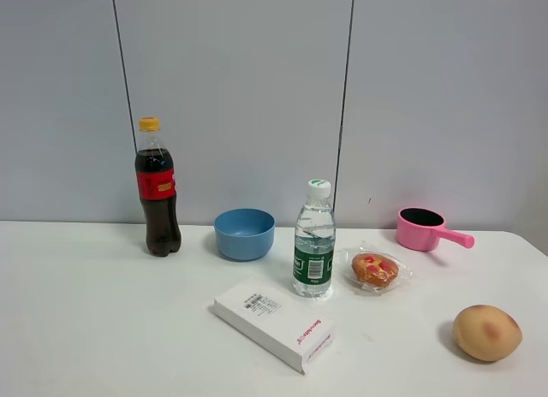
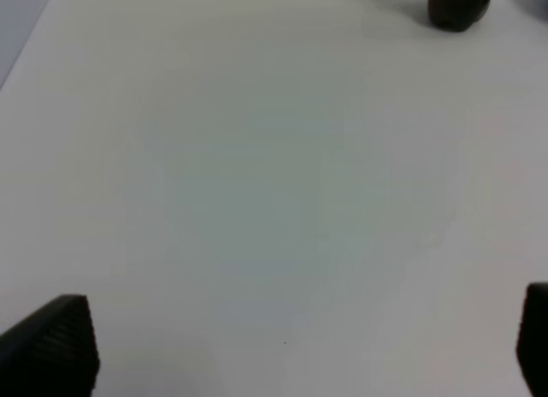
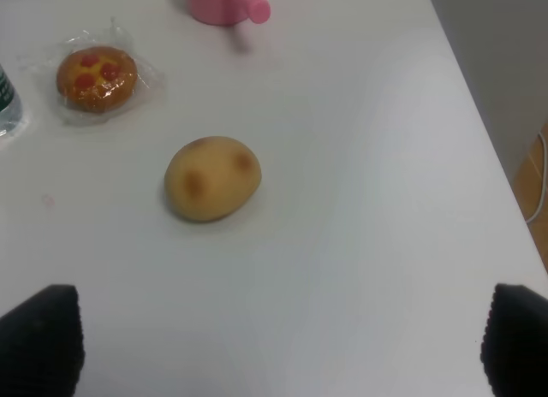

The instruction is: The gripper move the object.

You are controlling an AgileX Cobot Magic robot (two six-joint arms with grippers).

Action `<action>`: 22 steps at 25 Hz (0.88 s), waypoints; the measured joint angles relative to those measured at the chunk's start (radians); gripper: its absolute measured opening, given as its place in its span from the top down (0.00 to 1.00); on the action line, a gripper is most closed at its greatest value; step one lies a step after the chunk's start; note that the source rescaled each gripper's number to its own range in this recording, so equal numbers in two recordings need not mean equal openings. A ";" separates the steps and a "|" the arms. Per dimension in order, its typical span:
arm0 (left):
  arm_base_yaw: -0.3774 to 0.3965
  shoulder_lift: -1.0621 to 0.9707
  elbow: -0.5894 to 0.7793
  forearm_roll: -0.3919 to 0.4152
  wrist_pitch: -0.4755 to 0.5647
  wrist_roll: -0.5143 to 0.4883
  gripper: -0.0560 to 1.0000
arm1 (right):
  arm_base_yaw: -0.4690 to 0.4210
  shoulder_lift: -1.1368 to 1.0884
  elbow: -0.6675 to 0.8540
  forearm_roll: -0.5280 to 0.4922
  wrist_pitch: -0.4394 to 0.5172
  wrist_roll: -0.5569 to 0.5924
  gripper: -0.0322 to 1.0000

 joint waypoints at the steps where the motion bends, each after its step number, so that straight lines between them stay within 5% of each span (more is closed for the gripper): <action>1: 0.000 0.000 0.000 0.000 0.000 0.000 0.00 | 0.000 0.000 0.000 0.000 0.000 0.000 0.00; 22: 0.000 0.000 0.000 0.000 -0.001 -0.014 0.00 | 0.000 0.000 0.000 0.000 0.000 0.000 0.00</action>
